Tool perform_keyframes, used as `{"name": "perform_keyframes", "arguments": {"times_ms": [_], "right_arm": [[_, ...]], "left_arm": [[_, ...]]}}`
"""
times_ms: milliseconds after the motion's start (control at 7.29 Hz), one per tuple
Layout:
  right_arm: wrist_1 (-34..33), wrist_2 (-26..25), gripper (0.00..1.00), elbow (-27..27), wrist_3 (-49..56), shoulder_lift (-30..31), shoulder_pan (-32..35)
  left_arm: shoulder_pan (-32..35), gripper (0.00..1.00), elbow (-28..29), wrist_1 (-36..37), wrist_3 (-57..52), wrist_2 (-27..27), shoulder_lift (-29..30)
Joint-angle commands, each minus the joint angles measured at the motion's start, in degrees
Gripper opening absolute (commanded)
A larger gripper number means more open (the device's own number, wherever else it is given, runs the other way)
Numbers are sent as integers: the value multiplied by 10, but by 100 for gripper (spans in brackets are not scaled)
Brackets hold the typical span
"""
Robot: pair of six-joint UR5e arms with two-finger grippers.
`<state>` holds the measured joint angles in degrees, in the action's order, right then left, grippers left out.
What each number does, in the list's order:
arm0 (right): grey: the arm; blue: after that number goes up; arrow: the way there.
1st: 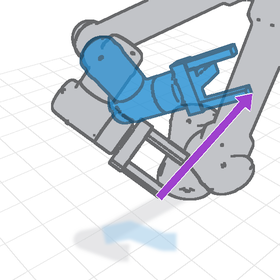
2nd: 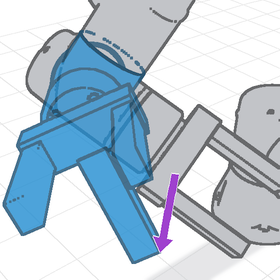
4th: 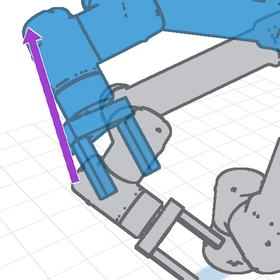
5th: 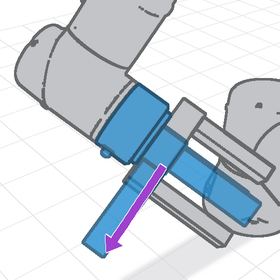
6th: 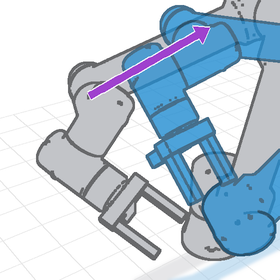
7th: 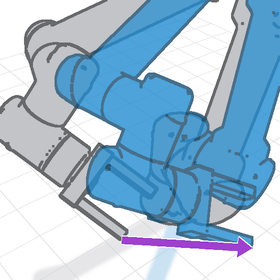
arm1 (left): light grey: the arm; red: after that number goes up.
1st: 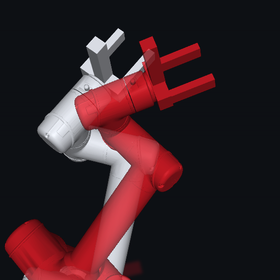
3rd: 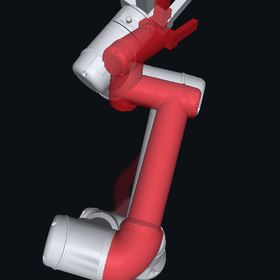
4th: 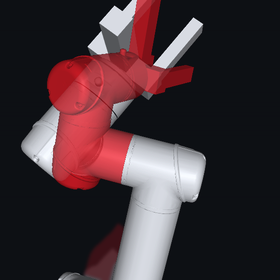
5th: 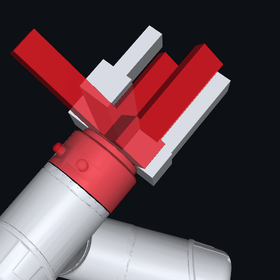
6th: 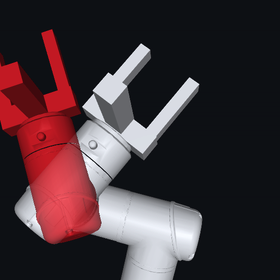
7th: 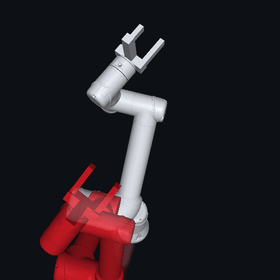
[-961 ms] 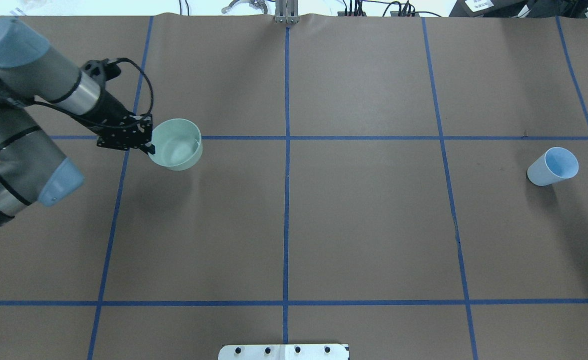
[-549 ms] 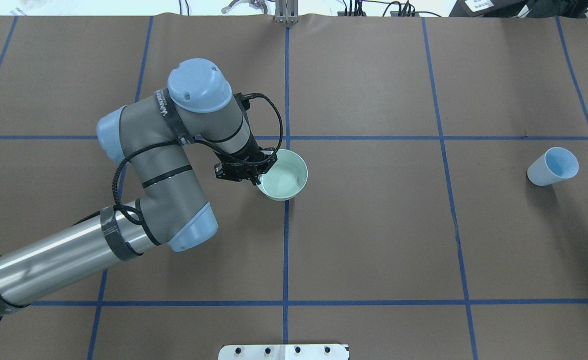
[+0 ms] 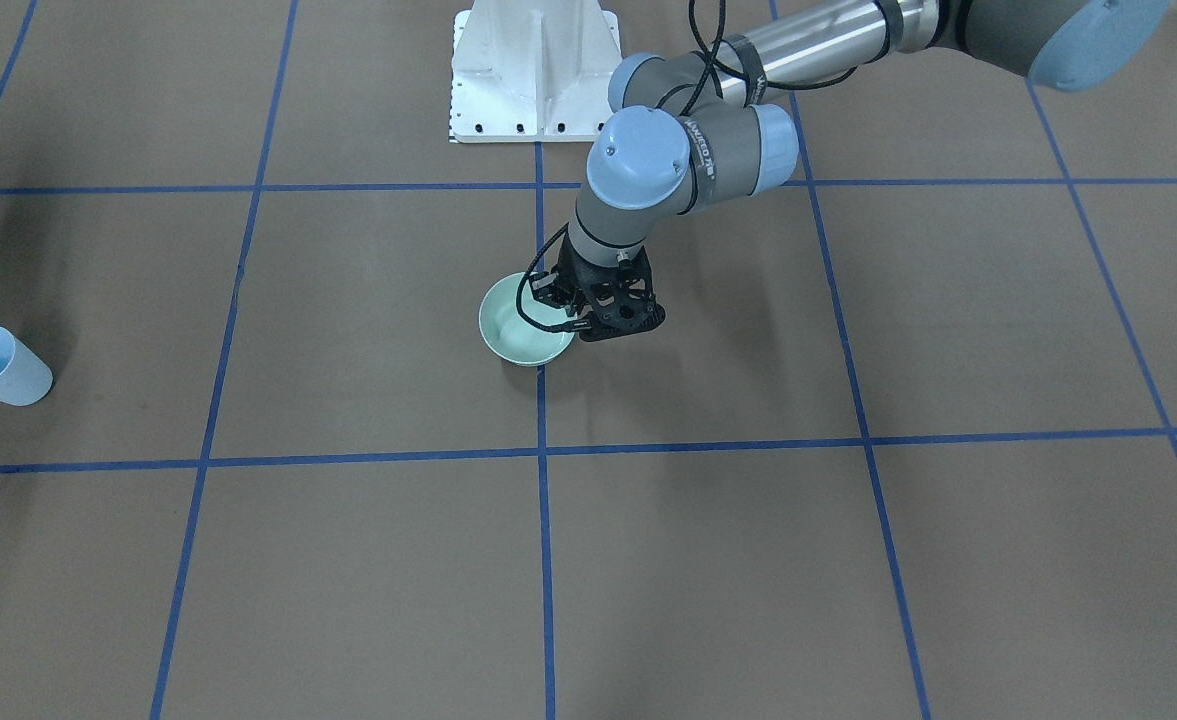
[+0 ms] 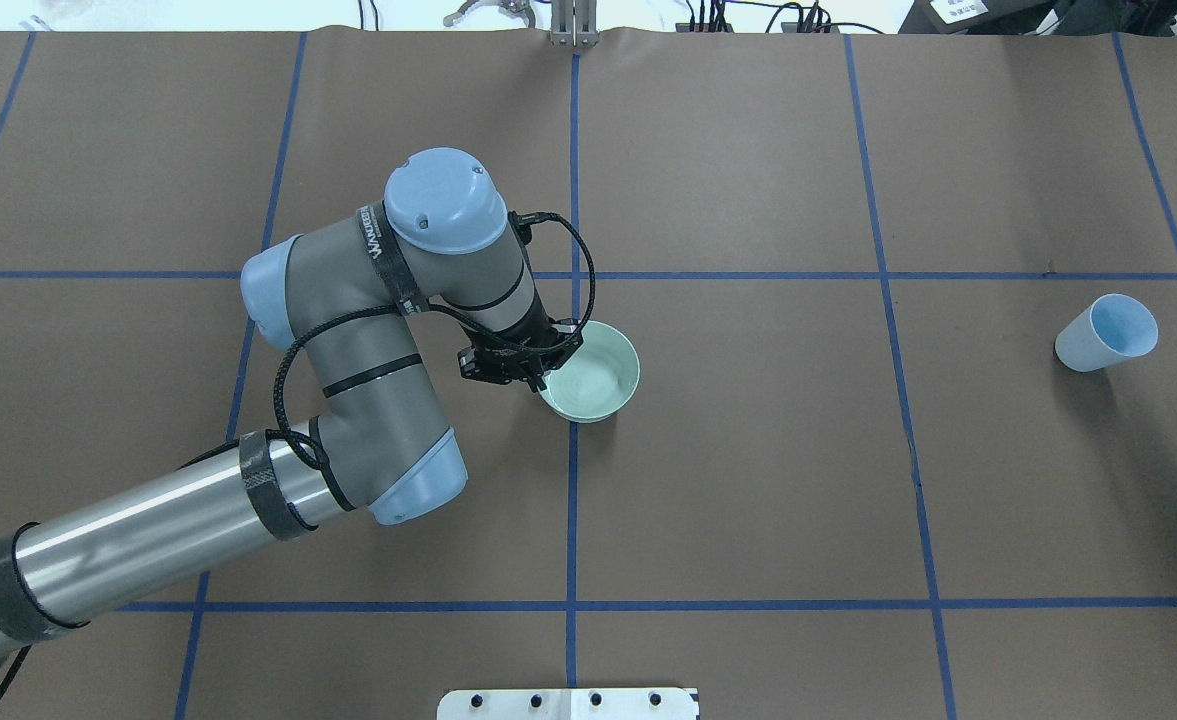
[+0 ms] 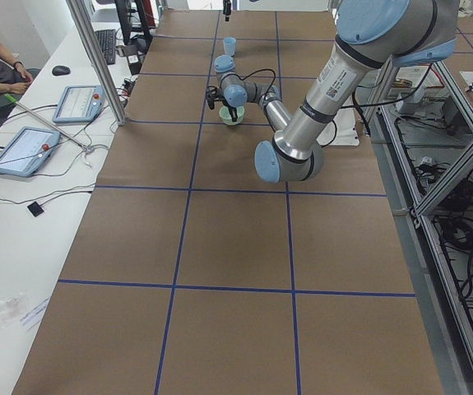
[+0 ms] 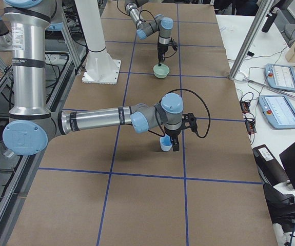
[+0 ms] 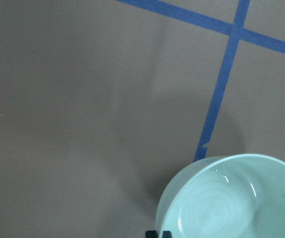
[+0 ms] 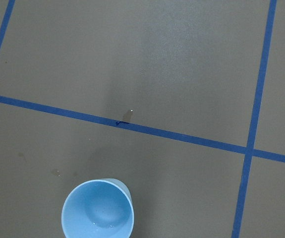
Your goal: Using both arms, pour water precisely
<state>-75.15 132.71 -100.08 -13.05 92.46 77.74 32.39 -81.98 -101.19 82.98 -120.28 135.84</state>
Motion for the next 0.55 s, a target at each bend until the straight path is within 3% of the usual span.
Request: {"name": "perform_keyframes", "arguments": {"times_ms": [0, 137, 275, 412], "right_arm": [[0, 0, 99, 1, 0, 0, 0], [0, 0, 99, 1, 0, 1, 0], [0, 0, 99, 1, 0, 1, 0], [0, 0, 99, 1, 0, 0, 0]], "left_arm": [[0, 0, 13, -23, 2, 0, -1], [1, 0, 9, -23, 1, 0, -1], [5, 39, 9, -23, 0, 0, -1], [7, 39, 3, -23, -1, 0, -3]]}}
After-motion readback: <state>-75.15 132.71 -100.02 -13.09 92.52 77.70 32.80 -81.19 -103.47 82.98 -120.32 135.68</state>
